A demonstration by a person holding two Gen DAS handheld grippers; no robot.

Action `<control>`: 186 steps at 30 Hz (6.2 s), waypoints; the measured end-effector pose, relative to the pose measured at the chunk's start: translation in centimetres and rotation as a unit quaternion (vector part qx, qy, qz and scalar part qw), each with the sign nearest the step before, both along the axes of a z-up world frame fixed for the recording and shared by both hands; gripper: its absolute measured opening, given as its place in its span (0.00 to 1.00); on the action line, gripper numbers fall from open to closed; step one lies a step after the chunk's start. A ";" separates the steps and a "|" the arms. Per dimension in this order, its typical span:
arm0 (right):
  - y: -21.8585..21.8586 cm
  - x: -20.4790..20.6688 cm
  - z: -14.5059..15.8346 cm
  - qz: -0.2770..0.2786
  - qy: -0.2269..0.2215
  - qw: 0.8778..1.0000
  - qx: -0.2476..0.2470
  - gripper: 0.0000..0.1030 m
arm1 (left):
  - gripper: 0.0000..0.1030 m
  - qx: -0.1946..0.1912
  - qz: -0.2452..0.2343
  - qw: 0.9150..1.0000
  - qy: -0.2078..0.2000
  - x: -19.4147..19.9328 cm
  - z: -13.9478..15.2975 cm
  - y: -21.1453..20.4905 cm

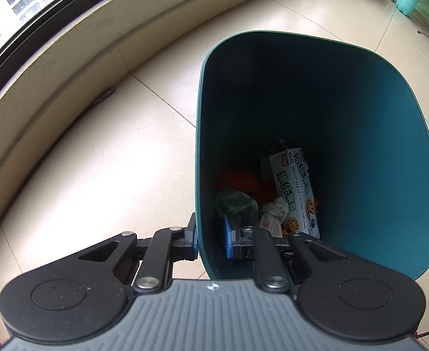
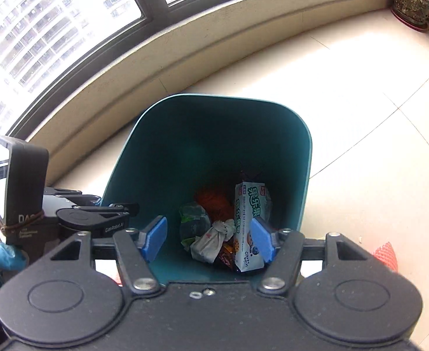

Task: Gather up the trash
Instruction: 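Move the right tool to the grey plastic bag and grasp it, then carry the grey bag over the bin and open the right tool, then reach the right tool to the orange foam net and grasp it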

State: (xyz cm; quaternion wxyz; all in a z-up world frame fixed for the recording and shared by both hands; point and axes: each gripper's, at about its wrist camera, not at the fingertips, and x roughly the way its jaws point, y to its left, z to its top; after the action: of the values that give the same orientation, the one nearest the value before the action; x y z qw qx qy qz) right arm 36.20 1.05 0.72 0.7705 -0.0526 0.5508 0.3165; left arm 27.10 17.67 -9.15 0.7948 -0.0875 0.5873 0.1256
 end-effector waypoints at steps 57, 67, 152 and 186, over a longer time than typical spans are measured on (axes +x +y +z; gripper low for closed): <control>-16.2 2.1 -30.4 -0.287 0.159 0.936 -0.129 0.35 | 0.15 0.037 -0.005 0.999 0.019 -0.8 -2.3 3.9; -16.8 1.5 -26.3 -0.265 0.137 0.946 -0.126 0.28 | 0.15 0.036 -0.005 0.999 0.019 -1.1 -2.4 3.7; 5.9 -2.0 -4.1 0.011 0.007 0.999 -0.045 0.42 | 0.15 0.007 -0.001 1.000 -0.009 -2.1 -0.2 3.3; -16.7 3.4 -6.6 -0.265 -0.015 0.963 -0.033 0.82 | 0.15 0.023 0.007 1.000 -0.001 -2.0 -0.5 3.0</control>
State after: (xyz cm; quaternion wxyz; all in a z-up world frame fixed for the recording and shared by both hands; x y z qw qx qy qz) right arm 39.59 -15.68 -5.89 0.8329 0.0653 0.5434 0.0815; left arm 25.06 20.71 -9.65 0.7964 -0.0733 0.5826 0.1444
